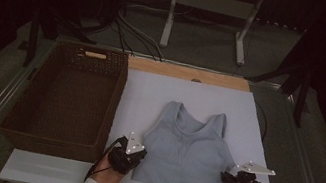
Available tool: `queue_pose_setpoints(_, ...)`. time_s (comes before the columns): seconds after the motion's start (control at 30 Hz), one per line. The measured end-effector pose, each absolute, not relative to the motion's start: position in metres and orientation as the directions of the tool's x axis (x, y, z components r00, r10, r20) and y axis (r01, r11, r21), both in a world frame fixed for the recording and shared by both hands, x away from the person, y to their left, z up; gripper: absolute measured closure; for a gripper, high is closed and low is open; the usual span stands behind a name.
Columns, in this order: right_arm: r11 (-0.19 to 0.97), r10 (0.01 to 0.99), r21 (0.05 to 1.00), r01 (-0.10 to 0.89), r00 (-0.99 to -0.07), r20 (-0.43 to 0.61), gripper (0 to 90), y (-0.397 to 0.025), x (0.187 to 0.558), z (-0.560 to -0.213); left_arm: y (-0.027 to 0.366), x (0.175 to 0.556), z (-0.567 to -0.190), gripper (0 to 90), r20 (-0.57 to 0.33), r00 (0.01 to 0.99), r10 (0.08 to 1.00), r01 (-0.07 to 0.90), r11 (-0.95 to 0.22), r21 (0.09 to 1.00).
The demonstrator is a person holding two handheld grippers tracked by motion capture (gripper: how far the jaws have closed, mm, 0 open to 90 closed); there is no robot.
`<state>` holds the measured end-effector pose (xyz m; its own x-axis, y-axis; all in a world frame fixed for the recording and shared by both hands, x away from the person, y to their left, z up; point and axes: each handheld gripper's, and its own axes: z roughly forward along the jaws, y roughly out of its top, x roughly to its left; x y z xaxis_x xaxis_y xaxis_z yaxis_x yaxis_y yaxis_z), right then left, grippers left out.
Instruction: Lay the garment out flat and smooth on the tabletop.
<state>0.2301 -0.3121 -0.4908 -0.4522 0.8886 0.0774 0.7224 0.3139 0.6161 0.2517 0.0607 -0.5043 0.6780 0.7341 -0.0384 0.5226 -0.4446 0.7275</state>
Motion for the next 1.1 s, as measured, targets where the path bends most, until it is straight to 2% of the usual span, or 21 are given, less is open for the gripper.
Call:
queue_pose_setpoints(0.17, 0.325, 0.884, 0.616, 0.717, -0.463, 0.073, 85.5, -0.311, 0.225, -0.489, 0.066, 0.240, -0.499, 88.9, -0.065, 0.691, 0.720, 0.527, -0.439, 0.728)
queue_pose_setpoints(0.4, 0.334, 0.894, 0.621, 0.709, -0.447, 0.031, 85.4, -0.313, 0.229, -0.490, 0.061, 0.239, -0.500, 88.7, -0.020, 0.683, 0.730, 0.499, -0.446, 0.743)
queue_pose_setpoints(0.7, 0.344, 0.910, 0.612, 0.712, -0.412, -0.032, 85.2, -0.316, 0.241, -0.493, 0.055, 0.238, -0.504, 88.5, -0.022, 0.692, 0.721, 0.496, -0.454, 0.740)
queue_pose_setpoints(1.1, 0.307, 0.928, 0.609, 0.731, -0.372, -0.021, 85.2, -0.330, 0.228, -0.489, 0.044, 0.224, -0.500, 88.4, -0.061, 0.727, 0.684, 0.491, -0.457, 0.742)
